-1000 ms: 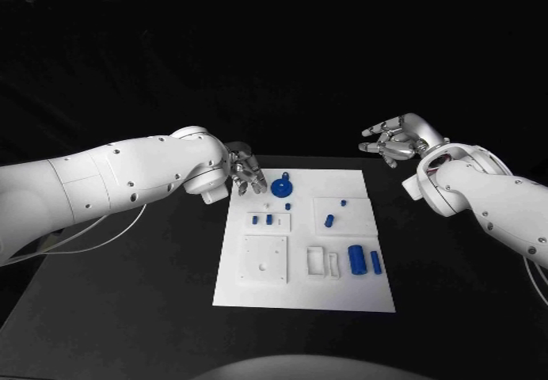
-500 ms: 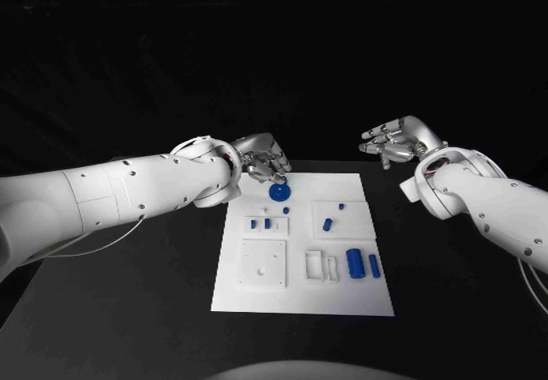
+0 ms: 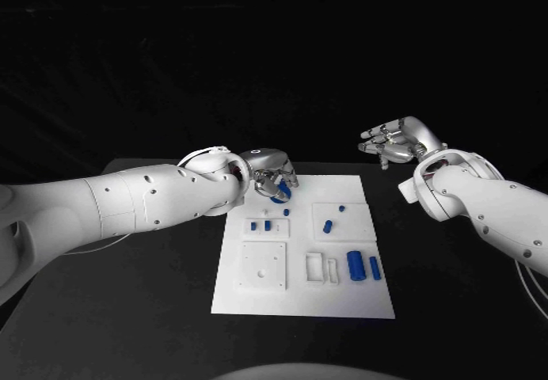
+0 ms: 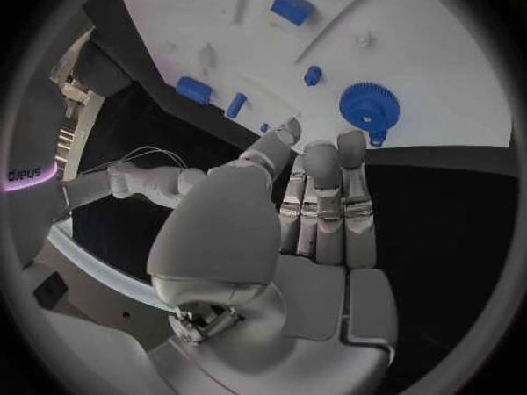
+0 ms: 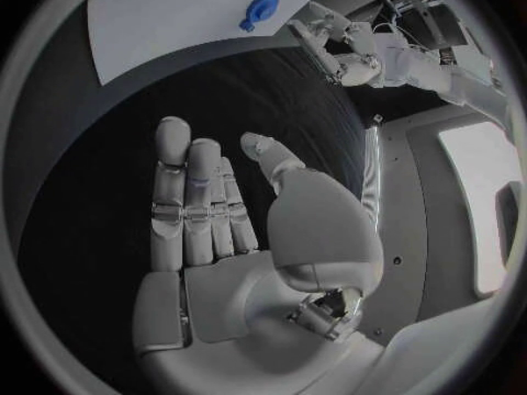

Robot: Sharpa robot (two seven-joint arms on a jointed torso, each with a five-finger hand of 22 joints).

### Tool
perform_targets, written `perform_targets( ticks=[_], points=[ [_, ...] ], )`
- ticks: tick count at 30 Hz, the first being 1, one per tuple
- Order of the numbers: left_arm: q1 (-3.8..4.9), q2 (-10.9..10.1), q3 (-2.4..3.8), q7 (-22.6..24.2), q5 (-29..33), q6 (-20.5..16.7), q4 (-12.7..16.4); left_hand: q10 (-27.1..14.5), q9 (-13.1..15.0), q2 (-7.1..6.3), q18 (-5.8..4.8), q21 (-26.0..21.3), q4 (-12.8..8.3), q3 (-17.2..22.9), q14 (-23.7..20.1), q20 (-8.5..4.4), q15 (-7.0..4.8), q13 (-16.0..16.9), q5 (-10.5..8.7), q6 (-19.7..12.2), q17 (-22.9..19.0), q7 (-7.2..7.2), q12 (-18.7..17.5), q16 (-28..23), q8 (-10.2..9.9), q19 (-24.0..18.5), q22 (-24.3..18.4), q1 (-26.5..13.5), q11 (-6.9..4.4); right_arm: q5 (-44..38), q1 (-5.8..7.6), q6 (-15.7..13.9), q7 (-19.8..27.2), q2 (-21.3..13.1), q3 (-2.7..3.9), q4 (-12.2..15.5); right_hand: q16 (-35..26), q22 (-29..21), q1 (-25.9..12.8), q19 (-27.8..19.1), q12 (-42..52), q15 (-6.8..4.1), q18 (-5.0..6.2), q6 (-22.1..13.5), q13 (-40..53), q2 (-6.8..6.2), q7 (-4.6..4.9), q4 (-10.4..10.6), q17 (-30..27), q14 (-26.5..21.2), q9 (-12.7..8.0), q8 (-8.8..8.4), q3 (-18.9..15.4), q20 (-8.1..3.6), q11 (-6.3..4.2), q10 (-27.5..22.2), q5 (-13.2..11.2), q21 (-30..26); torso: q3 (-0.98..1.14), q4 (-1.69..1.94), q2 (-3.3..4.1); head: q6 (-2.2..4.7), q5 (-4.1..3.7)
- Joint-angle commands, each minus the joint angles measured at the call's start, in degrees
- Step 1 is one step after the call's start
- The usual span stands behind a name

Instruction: Assemble the parts on the task board

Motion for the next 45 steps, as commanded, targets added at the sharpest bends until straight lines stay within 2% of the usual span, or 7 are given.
perform_targets(
  ticks=[1, 11, 20, 28, 32, 38, 45],
  points=[
    [-0.2, 0.3, -0.01, 1.0, -5.2, 4.1, -0.2, -0.9, 0.0, 0.13, -0.29, 0.4, 0.3, -0.5, 0.8, -0.14, -0.1, -0.1, -0.23, -0.4, -0.3, -0.17, -0.2, 0.5, -0.2, 0.6, 1.0, 0.5, -0.13, 0.3, -0.02, -0.5, 0.9, 0.1, 0.03, 0.1, 0.2, 0.0, -0.3, 0.5, -0.2, 0.43, 1.31, -0.1, -0.1, -0.04, 0.26, -0.1, -0.1, -0.1, 0.0, -0.06, 0.4, 0.37, 0.28, -0.1, 0.1, -0.2, -0.04, 0.05, -0.07, -0.13, -0.06],
    [-0.93, 0.9, -0.05, 1.2, -6.8, 6.2, -0.8, -1.0, 0.0, 0.62, 0.2, 0.9, 1.2, -1.2, 3.0, -0.24, -0.37, -0.1, -1.06, -0.4, -0.6, -0.41, -0.3, 1.9, -0.2, 2.5, 1.0, 0.7, -0.36, 0.3, -0.02, -0.4, 1.2, 0.3, 0.03, 0.1, 0.4, 0.4, -0.3, 0.7, -0.6, 0.44, 1.35, 0.7, -0.1, 0.01, 0.09, 0.0, -0.3, -0.1, 0.0, -0.05, 1.1, 0.38, 0.32, -0.2, 0.0, -0.6, -0.11, 0.11, -0.12, -0.23, -0.59],
    [-1.25, 1.3, -0.06, 1.2, -7.5, 8.1, -1.1, -0.5, 0.0, 0.94, 0.35, 1.4, 1.5, -0.7, 3.2, -0.25, -0.4, -0.1, -1.05, 0.1, -0.6, -0.46, -0.3, 2.6, -0.2, 2.9, 1.0, 0.7, -0.4, 0.4, -0.02, -0.3, 1.2, 0.4, 0.03, 0.1, 0.5, 0.7, -0.3, 0.8, -0.8, 0.46, 1.41, 0.9, -0.1, -0.02, 0.08, -0.1, -0.4, -0.1, 0.0, -0.02, 1.6, 0.4, 0.37, -0.4, -0.1, -0.8, -0.1, 0.06, -0.11, -0.29, -0.44],
    [-1.63, 2.1, -0.05, 1.2, -8.1, 8.2, -2.5, 0.1, -0.1, 1.08, 0.53, 1.9, 1.3, 1.2, 3.1, -0.17, -0.37, -0.1, -0.81, 0.0, -1.1, -0.5, -0.3, 3.3, -0.2, 2.8, 1.0, 0.4, -0.41, 0.4, -0.02, 0.1, 1.3, 0.5, 0.03, 0.1, 0.6, 1.0, -0.3, 1.0, -0.8, 0.37, 1.41, 1.7, -0.1, 0.1, -0.14, -0.4, -0.5, -0.1, 0.0, -0.05, 2.4, 0.34, 0.21, 0.0, -0.2, -1.1, -0.09, 0.03, -0.11, -0.44, -0.31],
    [-1.78, 2.5, -0.05, 1.2, -8.3, 8.2, -3.2, 0.3, -0.2, 1.1, 0.57, 2.2, 1.4, 2.1, 3.0, -0.18, -0.36, -0.1, -0.74, 0.4, -1.2, -0.43, -0.3, 3.6, -0.2, 2.7, 1.0, 0.1, -0.4, 0.3, -0.02, 0.3, 1.3, 0.6, 0.03, 0.2, 0.7, 1.5, -0.6, 1.2, -0.9, 0.31, 1.3, 2.0, -0.1, 0.05, -0.19, -0.5, -0.6, 0.0, -0.1, -0.05, 2.9, 0.24, 0.15, 0.3, -0.3, -1.3, -0.11, 0.03, -0.06, -0.58, -0.68],
    [-2.0, 3.0, -0.05, 1.3, -8.5, 8.3, -4.2, 1.1, -0.2, 1.19, 0.65, 2.6, 1.4, 3.4, 3.0, -0.11, -0.3, -0.1, -0.66, 1.0, -1.5, -0.34, -0.3, 3.8, -0.2, 2.6, 1.1, -0.1, -0.41, 0.2, -0.02, 0.4, 1.3, 0.6, 0.03, 0.4, 0.8, 1.6, -0.5, 1.3, -0.9, 0.29, 1.32, 2.0, -0.1, 0.11, -0.21, -0.5, -0.6, 0.0, 0.0, -0.05, 2.8, 0.23, 0.12, 0.3, -0.2, -1.4, -0.01, 0.06, -0.12, -0.67, -0.48],
    [-2.42, 3.7, -0.05, 1.6, -8.6, 8.1, -5.3, 1.6, -0.1, 1.45, 0.71, 2.9, 1.6, 4.3, 2.9, -0.11, -0.27, -0.1, -0.73, 1.7, -1.6, -0.2, -0.3, 4.0, -0.2, 2.5, 1.1, -0.4, -0.37, 0.2, -0.02, 0.4, 1.3, 0.7, 0.04, 0.6, 0.8, 1.7, -0.5, 1.3, -0.9, 0.27, 1.33, 2.0, -0.1, 0.14, -0.23, -0.5, -0.6, 0.0, 0.0, -0.04, 2.8, 0.23, 0.09, 0.4, -0.1, -1.5, -0.03, -0.04, -0.09, -0.68, -0.3]
  ],
)
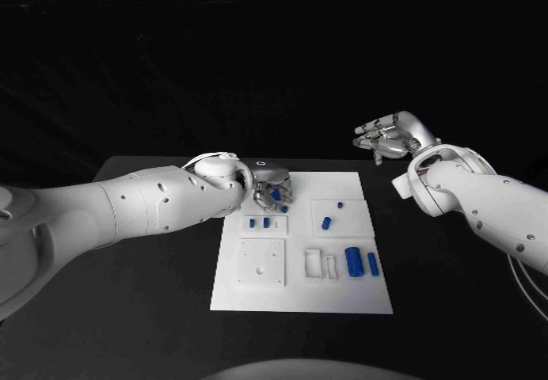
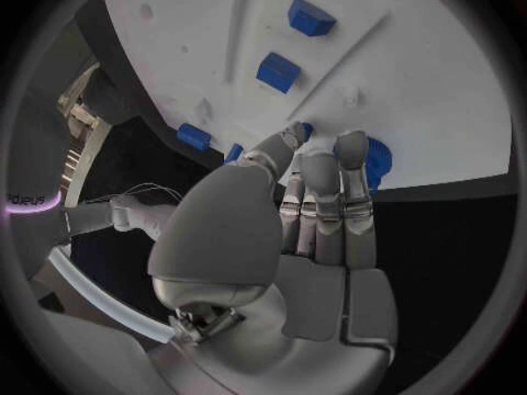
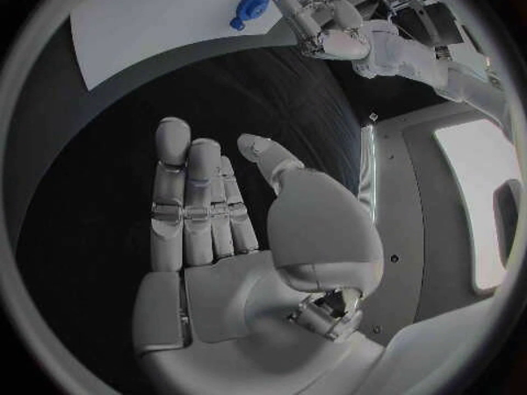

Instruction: Assemble the parts on the task board

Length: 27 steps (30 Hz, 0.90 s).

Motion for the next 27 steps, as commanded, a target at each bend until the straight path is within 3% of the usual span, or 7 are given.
perform_targets(
  ticks=[1, 27],
  points=[
    [-0.22, 0.5, 0.03, 0.9, -0.5, 0.5, -0.3, 0.5, -0.1, 0.26, 0.76, 0.3, 0.0, 0.4, 0.1, 0.08, 0.12, -0.1, 0.2, 0.4, -0.1, 0.06, -0.3, 0.2, -0.2, -0.1, 1.1, -0.6, -0.07, -0.2, -0.02, 0.5, 0.7, 0.1, 0.04, 0.2, 0.4, 0.0, -0.5, 1.2, -0.4, 0.29, 1.14, 0.3, -0.1, 0.14, 0.1, 0.0, -0.1, 0.0, 0.0, -0.05, 0.2, 0.13, 0.05, 0.5, -0.1, -0.3, 0.01, -0.06, -0.01, -0.02, 0.12],
    [-1.3, 2.1, 0.04, 0.6, -0.5, 1.6, -2.8, 1.2, -0.1, 0.83, 0.64, 0.8, 0.7, 0.8, 0.0, -0.04, 0.08, -0.1, -0.24, 0.9, -0.2, 0.4, -0.3, 0.5, -0.2, -0.2, 1.1, -0.9, -0.1, -0.3, -0.01, 0.6, 0.7, 0.0, 0.04, 0.7, 0.4, 0.4, -0.5, 1.3, -0.4, 0.27, 1.12, 0.5, -0.1, 0.17, 0.06, 0.0, -0.1, 0.0, 0.0, -0.04, 0.2, 0.11, 0.02, 0.6, -0.2, -0.6, 0.01, 0.0, -0.04, -0.25, -0.49]
  ],
)
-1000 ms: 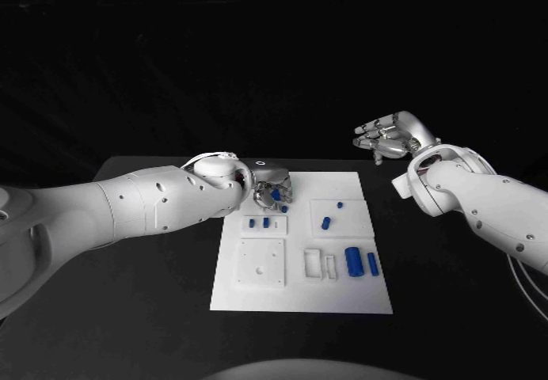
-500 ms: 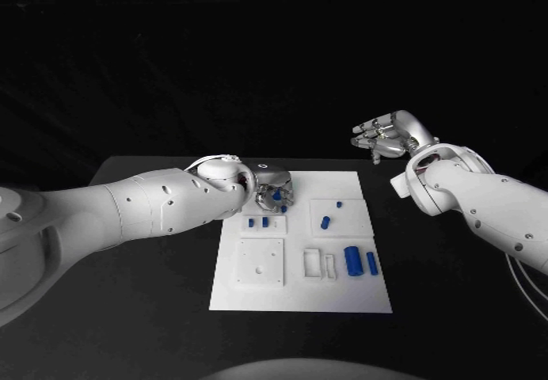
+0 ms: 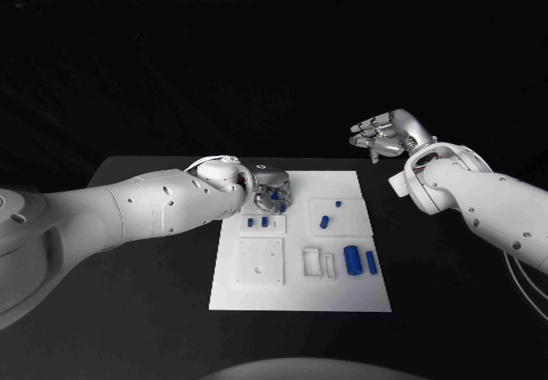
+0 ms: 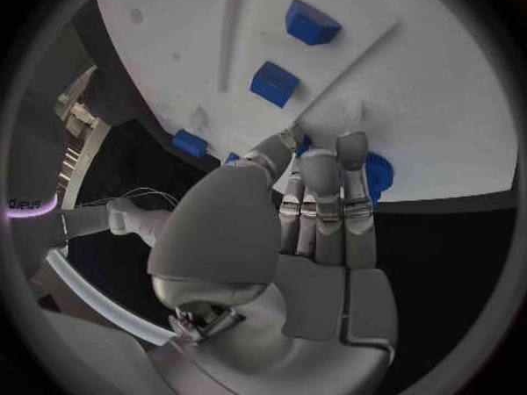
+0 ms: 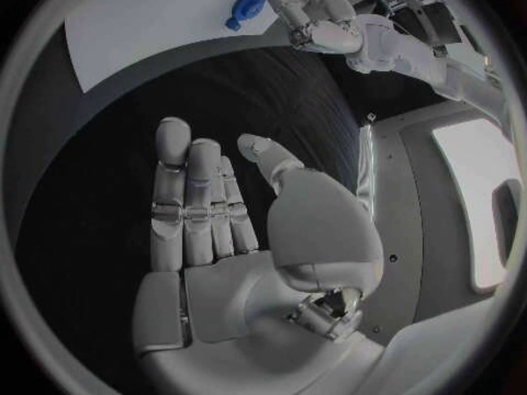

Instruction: Assemble the parts on the task board

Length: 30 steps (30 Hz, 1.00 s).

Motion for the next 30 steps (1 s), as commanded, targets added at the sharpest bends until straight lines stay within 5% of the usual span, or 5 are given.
perform_targets(
  ticks=[1, 12, 16, 30],
  points=[
    [-0.13, 0.3, 0.01, 0.4, -0.3, 0.9, -0.2, 0.5, 0.0, 0.62, 0.65, 0.4, 0.4, 0.1, 0.0, -0.05, 0.06, -0.1, -0.3, 0.6, -0.1, 0.0, -0.3, 0.3, -0.2, -0.2, 1.0, -0.2, -0.12, -0.2, -0.01, 0.6, 0.6, 0.0, 0.03, 0.1, 0.2, 0.0, -0.5, 1.2, -0.2, 0.28, 1.0, 0.5, -0.1, 0.17, 0.07, 0.0, -0.1, 0.0, -0.1, -0.04, 0.2, 0.01, 0.1, 0.5, -0.2, -0.2, 0.0, -0.04, 0.01, -0.04, 0.0],
    [-0.4, 0.7, 0.01, 0.9, -0.1, 0.9, -0.7, 4.6, 0.1, 1.95, 0.55, 0.8, 1.3, -0.8, 0.0, -0.08, 0.07, 0.0, -0.63, 3.9, -0.2, 0.29, -0.2, 0.5, -0.1, -0.3, 1.0, -0.4, -0.65, -0.4, -0.01, 0.5, 0.5, 0.1, 0.03, 0.3, 0.2, 0.3, -0.5, 1.3, -0.2, 0.27, 0.99, 0.6, -0.1, 0.28, 0.06, 0.1, -0.1, -0.1, -0.1, -0.07, 0.4, 0.0, 0.09, 0.5, -0.1, -0.4, -0.02, 0.04, -0.01, 0.11, -0.27],
    [-0.43, 0.7, 0.01, 0.7, 0.1, 1.3, -0.7, 5.1, 0.0, 2.45, 0.68, 0.9, 1.5, -1.2, -0.1, 0.13, 0.47, 0.0, 0.67, 4.4, -0.3, 0.69, -0.2, 0.6, -0.2, -0.3, 1.0, -0.5, -0.46, -0.5, -0.01, 0.5, 0.3, 0.0, 0.03, 0.1, 0.2, 0.4, -0.5, 1.3, -0.2, 0.29, 0.98, 0.2, -0.1, 0.24, 0.16, 0.1, -0.1, -0.1, -0.1, -0.07, 0.5, 0.01, 0.13, 0.5, -0.1, -0.5, -0.03, 0.03, 0.01, 0.07, -0.35],
    [-0.45, 0.7, 0.01, 0.5, 0.1, -1.1, -1.3, 7.7, 0.1, 4.31, 1.65, 1.6, 0.0, -2.5, -0.2, 0.94, 1.24, 0.0, -0.25, 6.6, -0.6, 1.09, -0.2, 1.1, -0.1, -0.5, 1.1, 0.6, -0.61, -0.6, -0.01, 0.6, 0.2, -0.1, 0.03, 0.3, 0.2, 0.7, -0.5, 1.3, -0.2, 0.29, 0.98, 0.4, -0.1, 0.13, 0.11, 0.1, -0.1, -0.2, -0.1, -0.06, 1.0, 0.01, 0.11, 0.5, 0.2, -0.8, 0.0, -0.01, 0.0, 0.39, -0.32]
  ],
)
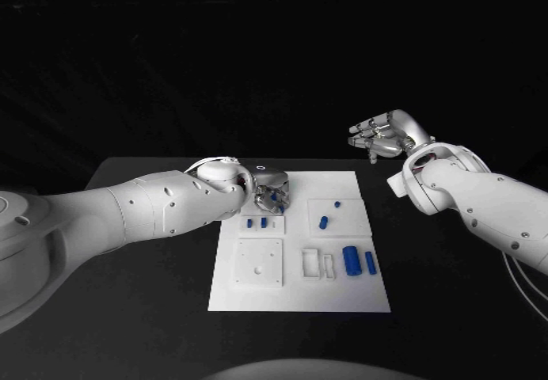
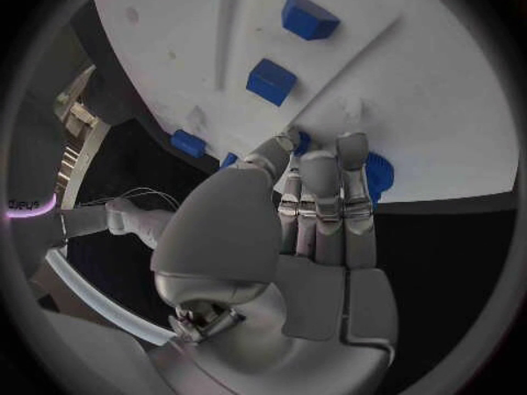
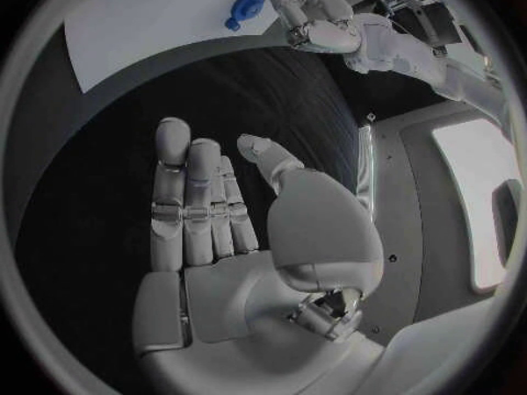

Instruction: Assemble the parts on the task board

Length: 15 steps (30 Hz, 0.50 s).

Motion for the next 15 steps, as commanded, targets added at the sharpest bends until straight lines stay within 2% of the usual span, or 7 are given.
perform_targets(
  ticks=[1, 7, 9, 11, 13, 15],
  points=[
    [-0.16, 0.0, -0.07, 0.3, 0.0, -1.3, -0.2, 0.4, 0.1, 0.86, 0.81, 0.4, -0.5, -0.6, -0.2, 0.56, 0.46, 0.0, -0.24, 0.3, -0.2, 0.03, -0.2, 0.3, -0.1, -0.2, 1.1, 0.2, 0.04, -0.5, -0.02, 0.5, 0.3, 0.0, 0.03, 0.1, 0.2, 0.2, -0.5, 1.2, -0.2, 0.2, 0.96, 0.2, -0.1, 0.13, -0.1, -0.1, -0.1, -0.1, -0.1, -0.06, 0.4, -0.09, -0.1, 0.3, 0.2, -0.3, -0.01, -0.01, 0.01, 0.25, -0.02],
    [-0.18, -0.6, -0.04, 0.6, 1.3, -3.8, 0.3, 0.4, 0.0, 1.11, 1.05, 0.7, -1.3, -0.4, -0.2, 0.75, 0.61, 0.0, 0.44, 0.1, -0.3, 0.17, -0.2, 0.5, -0.2, -0.3, 1.1, 0.6, 0.13, -0.5, -0.02, 0.5, 0.3, 0.0, 0.03, 0.1, 0.2, 0.2, -0.6, 1.2, -0.2, 0.2, 0.96, 0.2, -0.1, 0.09, -0.1, -0.1, -0.1, -0.1, -0.1, -0.06, 0.5, -0.09, -0.1, 0.3, 0.3, -0.3, -0.05, 0.03, 0.0, 0.36, -0.07],
    [-0.18, -1.1, 0.02, 0.7, 3.1, -4.2, 0.8, 0.5, 0.1, 1.21, 1.2, 0.9, -1.3, -0.4, -0.2, 0.86, 0.64, 0.0, -0.18, 0.2, -0.4, 0.12, -0.2, 0.6, -0.1, -0.3, 1.1, 0.2, 0.14, -0.5, -0.02, 0.5, 0.4, 0.0, 0.03, 0.1, 0.2, 0.3, -0.6, 1.2, -0.3, 0.2, 0.96, 0.2, -0.1, 0.06, -0.1, 0.0, -0.1, -0.1, -0.1, -0.05, 0.5, -0.09, -0.09, 0.3, 0.4, -0.4, -0.05, 0.03, -0.01, 0.41, -0.11],
    [-0.18, -1.7, 0.24, 0.4, 5.7, -4.4, 1.6, 0.6, 0.1, 1.27, 1.17, 1.0, -0.9, -0.8, -0.3, 0.78, 0.56, 0.0, -1.21, 0.3, -0.5, 0.01, -0.2, 0.6, -0.1, -0.3, 1.1, -0.3, 0.1, -0.5, -0.02, 0.4, 0.4, 0.0, 0.03, 0.1, 0.2, 0.3, -0.6, 1.2, -0.3, 0.2, 0.96, 0.2, -0.1, 0.06, -0.1, 0.0, -0.1, -0.1, -0.1, -0.05, 0.5, -0.09, -0.09, 0.3, 0.4, -0.4, -0.06, 0.02, -0.02, 0.41, -0.13],
    [-0.18, -2.4, 0.56, 0.3, 7.4, -4.6, 2.5, 0.6, 0.1, 1.29, 1.03, 1.1, -1.1, -0.8, -0.3, 0.6, 0.5, 0.0, -0.52, 0.3, -0.5, 0.08, -0.2, 0.6, -0.1, -0.2, 1.1, -0.1, 0.09, -0.5, -0.02, 0.4, 0.4, 0.0, 0.03, 0.1, 0.2, 0.3, -0.6, 1.2, -0.3, 0.2, 0.96, 0.2, -0.1, 0.06, -0.1, 0.0, -0.1, -0.1, -0.1, -0.05, 0.5, -0.09, -0.09, 0.3, 0.4, -0.4, -0.08, 0.06, -0.03, 0.42, -0.36],
    [-0.18, -3.0, 1.18, 0.2, 9.0, -4.9, 3.3, 0.6, 0.1, 1.26, 1.0, 1.1, -1.2, -0.8, -0.3, 0.6, 0.5, 0.0, -0.27, 0.3, -0.6, 0.09, -0.2, 0.7, -0.1, -0.2, 1.1, 0.0, 0.1, -0.5, -0.02, 0.4, 0.4, -0.1, 0.03, 0.1, 0.3, 0.4, -0.6, 1.3, -0.2, 0.19, 0.96, 0.2, -0.1, 0.01, -0.09, 0.0, -0.1, -0.1, -0.1, -0.04, 0.6, -0.09, -0.1, 0.3, 0.6, -0.4, -0.07, 0.15, -0.01, 0.42, -0.3]
  ],
)
